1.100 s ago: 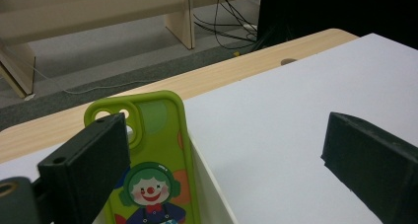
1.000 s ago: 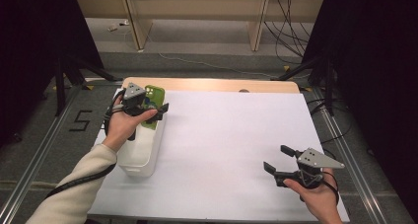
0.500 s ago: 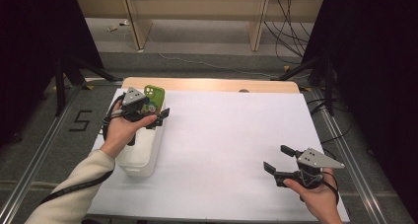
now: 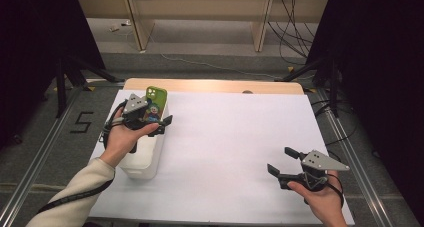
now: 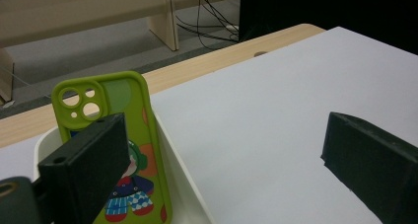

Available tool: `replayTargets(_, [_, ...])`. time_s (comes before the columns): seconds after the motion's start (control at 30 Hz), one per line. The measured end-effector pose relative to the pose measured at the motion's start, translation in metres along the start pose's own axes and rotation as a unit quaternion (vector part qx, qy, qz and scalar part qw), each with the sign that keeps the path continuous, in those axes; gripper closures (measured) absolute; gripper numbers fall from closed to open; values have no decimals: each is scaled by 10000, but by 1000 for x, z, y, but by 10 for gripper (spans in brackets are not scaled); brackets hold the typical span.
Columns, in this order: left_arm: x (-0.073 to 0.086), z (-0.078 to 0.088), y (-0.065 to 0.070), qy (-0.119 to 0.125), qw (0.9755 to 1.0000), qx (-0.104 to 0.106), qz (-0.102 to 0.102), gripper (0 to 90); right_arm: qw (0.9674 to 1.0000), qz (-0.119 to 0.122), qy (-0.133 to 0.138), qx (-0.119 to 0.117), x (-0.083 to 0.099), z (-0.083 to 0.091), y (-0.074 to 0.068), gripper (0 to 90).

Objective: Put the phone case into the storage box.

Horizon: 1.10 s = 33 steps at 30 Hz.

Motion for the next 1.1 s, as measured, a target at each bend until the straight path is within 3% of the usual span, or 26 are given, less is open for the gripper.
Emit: replayTargets(1.1, [6,25,16,128,9997,185,-83,45,10000,-13,-8,-1,0,0,-1,160])
Point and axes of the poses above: each handheld gripper's, and its own axes: z roughly backward along the jaws, x roughly out of its underside, y roughly to its right, the point moved 6 cm from there along -z, roughly forward along the jaws, and after that the axes turned 10 degrees about y, right-handed, at the moved point
